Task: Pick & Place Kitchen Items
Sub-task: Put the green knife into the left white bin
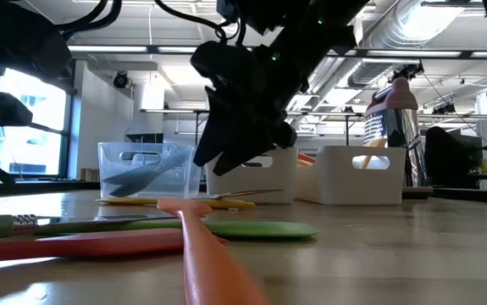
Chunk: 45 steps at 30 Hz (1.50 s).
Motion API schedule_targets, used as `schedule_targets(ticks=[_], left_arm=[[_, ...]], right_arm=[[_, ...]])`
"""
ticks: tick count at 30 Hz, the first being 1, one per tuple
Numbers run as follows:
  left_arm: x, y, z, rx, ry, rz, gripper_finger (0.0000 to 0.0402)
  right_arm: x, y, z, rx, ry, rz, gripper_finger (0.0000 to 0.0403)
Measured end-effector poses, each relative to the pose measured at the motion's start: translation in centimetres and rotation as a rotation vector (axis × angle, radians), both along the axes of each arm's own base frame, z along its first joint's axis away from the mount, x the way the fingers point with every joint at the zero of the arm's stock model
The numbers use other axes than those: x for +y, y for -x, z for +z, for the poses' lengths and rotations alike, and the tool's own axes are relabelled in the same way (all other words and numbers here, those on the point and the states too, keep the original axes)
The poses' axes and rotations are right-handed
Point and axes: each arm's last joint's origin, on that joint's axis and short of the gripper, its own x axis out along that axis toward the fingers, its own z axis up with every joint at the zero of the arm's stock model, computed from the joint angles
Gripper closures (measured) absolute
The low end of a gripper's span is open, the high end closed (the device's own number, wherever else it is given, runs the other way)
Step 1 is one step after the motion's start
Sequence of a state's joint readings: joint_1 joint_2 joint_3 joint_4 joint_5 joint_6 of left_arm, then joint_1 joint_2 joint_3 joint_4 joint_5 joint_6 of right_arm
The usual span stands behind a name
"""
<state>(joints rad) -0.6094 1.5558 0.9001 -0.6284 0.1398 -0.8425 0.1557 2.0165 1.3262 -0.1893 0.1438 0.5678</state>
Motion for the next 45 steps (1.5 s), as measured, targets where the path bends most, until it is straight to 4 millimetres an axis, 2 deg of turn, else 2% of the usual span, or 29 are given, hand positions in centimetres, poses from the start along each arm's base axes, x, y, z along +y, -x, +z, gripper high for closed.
schedule_targets(ticks=[9, 19, 33, 41, 45], left_arm=[[0.0, 0.0, 0.0, -0.003, -0.003, 0.001, 0.0277], [0.0, 0.0, 0.0, -0.008, -0.002, -0.006, 0.0277], [0.0, -0.1, 0.0, -0.009, 0.002, -0.007, 0.0277], [0.0, -0.1, 0.0, -0.01, 0.003, -0.006, 0.0277], [0.0, -0.1, 0.0, -0.011, 0.002, -0.006, 0.0277]], right_arm=[[0.0, 0.1, -0.2, 0.011, 0.042, -0.011, 0.0203], [0.8, -0.1, -2.1, 0.044, 0.075, 0.008, 0.0203], [1.0, 0.3, -2.5, 0.087, 0.108, -0.005, 0.0203], [1.5, 0.2, -4.6, 0.127, 0.138, -0.002, 0.0203], [1.7, 0.2, -4.7, 0.128, 0.143, -0.003, 0.0209]])
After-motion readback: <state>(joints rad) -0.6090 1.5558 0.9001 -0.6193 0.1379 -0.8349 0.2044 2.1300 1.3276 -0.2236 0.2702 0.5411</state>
